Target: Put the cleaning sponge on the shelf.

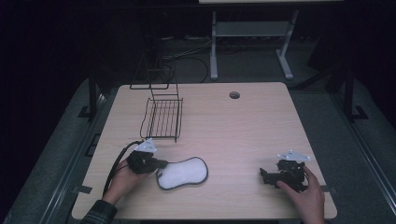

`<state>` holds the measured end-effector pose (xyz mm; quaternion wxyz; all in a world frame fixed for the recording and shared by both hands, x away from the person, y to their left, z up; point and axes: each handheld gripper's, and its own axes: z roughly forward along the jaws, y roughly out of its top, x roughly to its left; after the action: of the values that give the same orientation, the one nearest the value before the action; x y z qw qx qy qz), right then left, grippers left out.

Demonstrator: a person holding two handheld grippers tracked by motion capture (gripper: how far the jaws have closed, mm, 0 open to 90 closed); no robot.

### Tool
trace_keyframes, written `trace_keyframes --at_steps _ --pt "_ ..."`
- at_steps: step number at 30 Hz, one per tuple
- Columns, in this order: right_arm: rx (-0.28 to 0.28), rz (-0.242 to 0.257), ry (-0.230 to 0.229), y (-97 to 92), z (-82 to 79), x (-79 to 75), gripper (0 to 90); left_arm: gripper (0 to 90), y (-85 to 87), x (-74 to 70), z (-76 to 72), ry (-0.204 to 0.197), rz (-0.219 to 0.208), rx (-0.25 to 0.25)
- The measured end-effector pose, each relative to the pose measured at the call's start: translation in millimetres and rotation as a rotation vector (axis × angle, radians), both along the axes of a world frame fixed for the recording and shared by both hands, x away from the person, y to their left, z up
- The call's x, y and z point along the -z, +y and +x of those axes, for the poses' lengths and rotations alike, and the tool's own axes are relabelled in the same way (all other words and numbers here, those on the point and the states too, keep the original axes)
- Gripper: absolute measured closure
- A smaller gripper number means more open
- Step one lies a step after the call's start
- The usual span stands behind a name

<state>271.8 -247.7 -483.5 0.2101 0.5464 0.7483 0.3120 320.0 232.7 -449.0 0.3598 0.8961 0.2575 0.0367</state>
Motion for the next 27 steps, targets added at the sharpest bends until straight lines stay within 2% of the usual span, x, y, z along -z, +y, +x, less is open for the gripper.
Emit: trace_keyframes --at_steps 12,21,25,27 --pt "0.0 0.0 0.0 0.0 0.0 0.0 0.0 89.8 11.9 -0.8 -20.0 0.023 0.0 -0.019" --pt "0.0 0.0 0.0 0.0 0.0 0.0 0.0 89.8 11.8 -2.4 -22.4 0.019 0.004 -0.026" --pt "0.0 0.0 0.0 0.0 0.0 0.0 0.0 89.5 11.9 -5.2 -22.6 0.012 -0.014 -0.031" --pt "0.0 0.0 0.0 0.0 0.0 0.0 0.0 86.6 12.2 -6.8 -22.8 0.007 -0.028 -0.039"
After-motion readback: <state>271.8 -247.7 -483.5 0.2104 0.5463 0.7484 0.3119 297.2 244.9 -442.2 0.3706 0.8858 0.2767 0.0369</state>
